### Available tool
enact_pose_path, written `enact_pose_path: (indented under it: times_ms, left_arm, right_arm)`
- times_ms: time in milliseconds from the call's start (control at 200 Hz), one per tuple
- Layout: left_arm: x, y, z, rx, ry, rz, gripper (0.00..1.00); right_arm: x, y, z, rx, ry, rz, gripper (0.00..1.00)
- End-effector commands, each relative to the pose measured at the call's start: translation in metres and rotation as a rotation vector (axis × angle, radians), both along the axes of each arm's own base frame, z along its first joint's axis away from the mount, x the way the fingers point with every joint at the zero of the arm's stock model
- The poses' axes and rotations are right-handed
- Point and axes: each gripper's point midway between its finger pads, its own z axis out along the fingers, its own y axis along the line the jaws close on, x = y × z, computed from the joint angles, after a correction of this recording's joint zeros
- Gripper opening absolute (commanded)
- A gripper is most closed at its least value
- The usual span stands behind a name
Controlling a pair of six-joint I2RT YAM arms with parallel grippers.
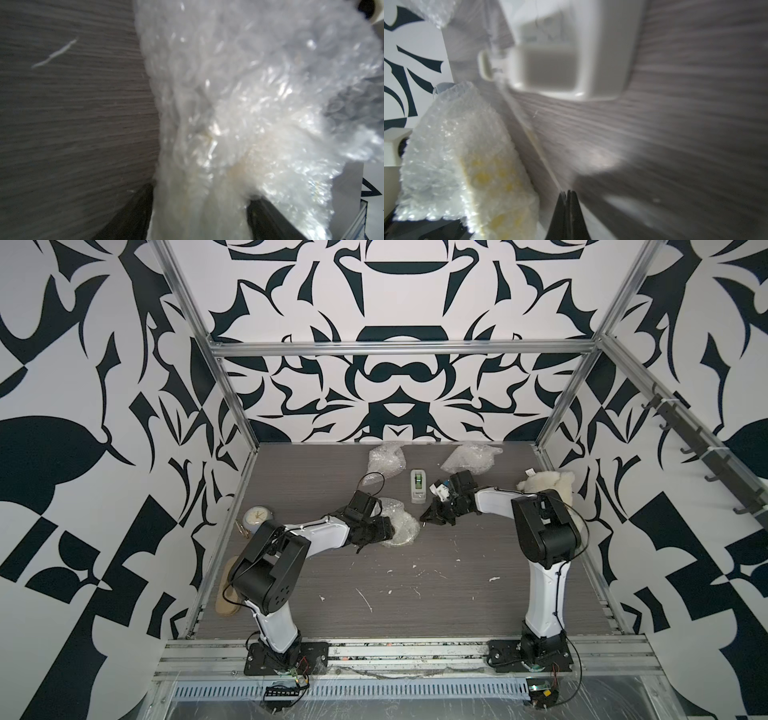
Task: Wrap bowls in bubble wrap
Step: Tear off the tape using the Tape Cutter.
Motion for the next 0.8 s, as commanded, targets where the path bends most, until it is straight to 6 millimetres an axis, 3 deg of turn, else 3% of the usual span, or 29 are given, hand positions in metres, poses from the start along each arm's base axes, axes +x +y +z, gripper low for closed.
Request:
enact_pose_path:
  times_ms: [0,225,355,535,795]
  left_arm:
    - [-0.019,0.026,-0.033,0.123,0.107,0.026,0.72]
    - [-0.017,0.023,-0.034,0.113,0.111,0.024,0.72]
    - [-0.018,0.024,-0.034,0.113,0.111,0.024,0.72]
    - [-0.018,0.023,-0.036,0.11,0.116,0.026,0.72]
    - [-0.02,0.026,-0.033,0.118,0.11,0.029,0.72]
  right_arm:
    - [-0.022,-0.014,-0.005,0.003,0.087,-0.017,0.0]
    - [-0.029,-0.032,-0.005,-0.007,0.106,-0.04,0.0]
    - [-0.029,-0.03,-0.005,0.013,0.114,-0.041,0.0]
    - [-0.029,-0.013,-0.014,0.068,0.139,-0.053,0.0]
    - [-0.04,-0.015,-0.021,0.096,0.167,-0.056,0.0]
